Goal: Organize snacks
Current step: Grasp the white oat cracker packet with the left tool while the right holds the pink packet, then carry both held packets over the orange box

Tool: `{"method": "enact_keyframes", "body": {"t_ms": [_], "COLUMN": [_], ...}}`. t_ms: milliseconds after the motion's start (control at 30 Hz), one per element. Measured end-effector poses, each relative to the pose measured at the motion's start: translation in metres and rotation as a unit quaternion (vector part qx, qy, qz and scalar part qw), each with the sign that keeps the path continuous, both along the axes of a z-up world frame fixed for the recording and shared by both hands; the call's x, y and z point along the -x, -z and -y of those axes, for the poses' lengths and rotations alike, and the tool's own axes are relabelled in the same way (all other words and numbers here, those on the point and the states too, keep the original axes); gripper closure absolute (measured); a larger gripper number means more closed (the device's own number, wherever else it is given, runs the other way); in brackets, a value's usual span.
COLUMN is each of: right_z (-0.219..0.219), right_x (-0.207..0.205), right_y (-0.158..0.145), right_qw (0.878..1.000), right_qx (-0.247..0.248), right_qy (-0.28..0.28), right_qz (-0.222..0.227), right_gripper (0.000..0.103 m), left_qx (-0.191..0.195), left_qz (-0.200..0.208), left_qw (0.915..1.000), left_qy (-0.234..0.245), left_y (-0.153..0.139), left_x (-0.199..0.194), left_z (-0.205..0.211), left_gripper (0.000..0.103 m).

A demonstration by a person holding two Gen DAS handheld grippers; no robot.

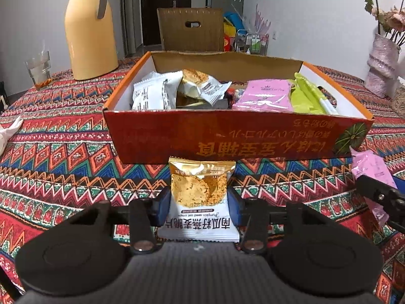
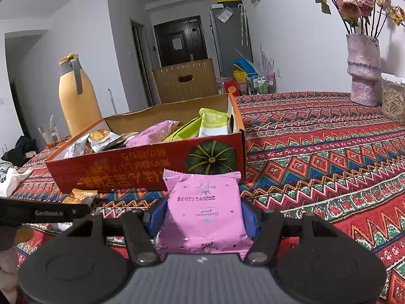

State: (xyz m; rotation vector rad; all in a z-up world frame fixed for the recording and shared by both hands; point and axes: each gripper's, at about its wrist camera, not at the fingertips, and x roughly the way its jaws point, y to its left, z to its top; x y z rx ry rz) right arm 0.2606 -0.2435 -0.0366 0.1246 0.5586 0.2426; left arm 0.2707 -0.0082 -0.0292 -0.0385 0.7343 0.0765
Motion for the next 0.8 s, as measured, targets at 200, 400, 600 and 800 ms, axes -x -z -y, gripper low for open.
{"method": "enact_keyframes", "body": {"t_ms": [200,400,600,800], "right_z": [-0.004,-0.015,-0.022,-0.033], "right_x": [0.004,0.015,0.019,0.011], "right_y": [-0.002,-0.014,-0.036,-0.057], "right_qw": [1.000,0.998,0.996,0.994], "right_qx": [0.013,0.041,0.049,0.056], "right_qy": [0.000,-0.015,-0.018,-0.023], "right_qz": [0.013,0.038,0.069,0.093], "right_gripper": [0.042,0.042,0.042,0.042], "left_qx": [0.008,0.018,0.019,0.025], "left_qz": [0.021,0.054,0.086,0.112], "left_qw": [0.9997,0.9982,0.9958,0.9932], "left_qy": [0.007,0.018,0.025,0.016], "left_y": [-0.013,-0.034,-0.054,-0.074], "left_x": [0.015,0.027,0.029,0.021], "left_z": [-0.001,-0.002,0.002,-0.001], "left_gripper": [0.057,0.057,0.057,0.057]}}
